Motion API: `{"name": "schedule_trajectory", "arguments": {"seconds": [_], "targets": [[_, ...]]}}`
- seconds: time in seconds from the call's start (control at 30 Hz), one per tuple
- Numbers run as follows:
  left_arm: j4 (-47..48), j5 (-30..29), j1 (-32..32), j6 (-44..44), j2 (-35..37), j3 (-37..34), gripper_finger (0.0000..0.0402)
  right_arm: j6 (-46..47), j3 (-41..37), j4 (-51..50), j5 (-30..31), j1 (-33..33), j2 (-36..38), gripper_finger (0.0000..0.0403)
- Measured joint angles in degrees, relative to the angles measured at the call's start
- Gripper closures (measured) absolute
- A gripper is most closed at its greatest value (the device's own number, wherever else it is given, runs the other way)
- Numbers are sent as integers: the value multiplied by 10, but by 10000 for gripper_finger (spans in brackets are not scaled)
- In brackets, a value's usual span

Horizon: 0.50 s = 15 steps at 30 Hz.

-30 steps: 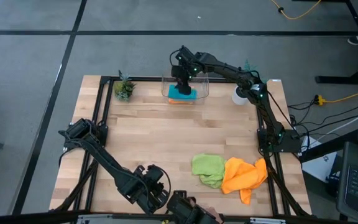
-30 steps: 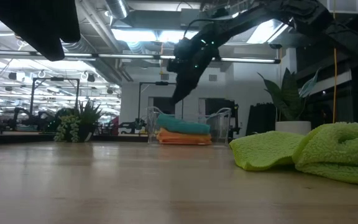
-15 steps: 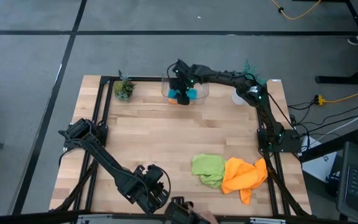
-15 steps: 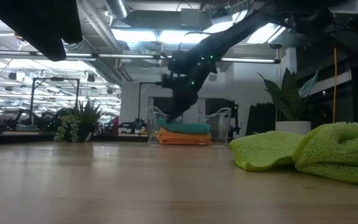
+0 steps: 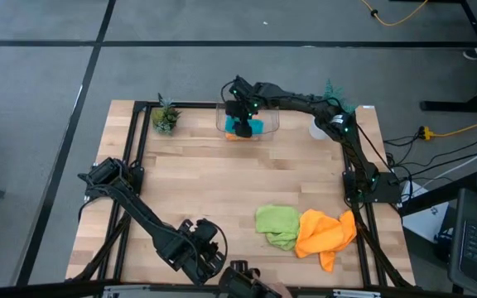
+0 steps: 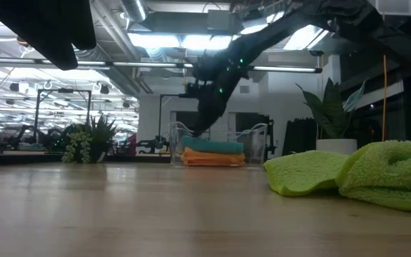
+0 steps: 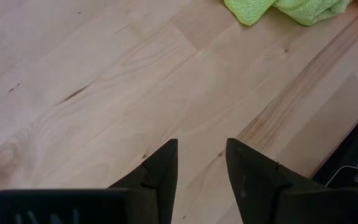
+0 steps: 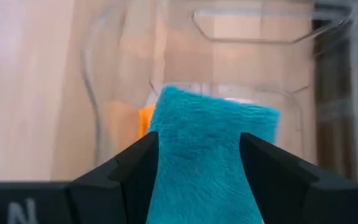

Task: Fold microfiber towels
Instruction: Fold the green towel

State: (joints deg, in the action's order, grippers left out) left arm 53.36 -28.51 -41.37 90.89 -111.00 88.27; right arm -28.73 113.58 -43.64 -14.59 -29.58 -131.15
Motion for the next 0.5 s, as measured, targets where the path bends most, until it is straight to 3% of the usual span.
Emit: {"name": "schedule_trajectory", "arguments": {"seconds": [0.2,0.37,0.5], "targets": [[0,0,0,-29,0,0,274,19,115,-130,0,0,0,177],[0,0,0,-60,0,0,274,98,216,-283,-5,0,1,177],[2,0,0,-91,0,0,274,158,177,-330,-19,3,51,177]]}}
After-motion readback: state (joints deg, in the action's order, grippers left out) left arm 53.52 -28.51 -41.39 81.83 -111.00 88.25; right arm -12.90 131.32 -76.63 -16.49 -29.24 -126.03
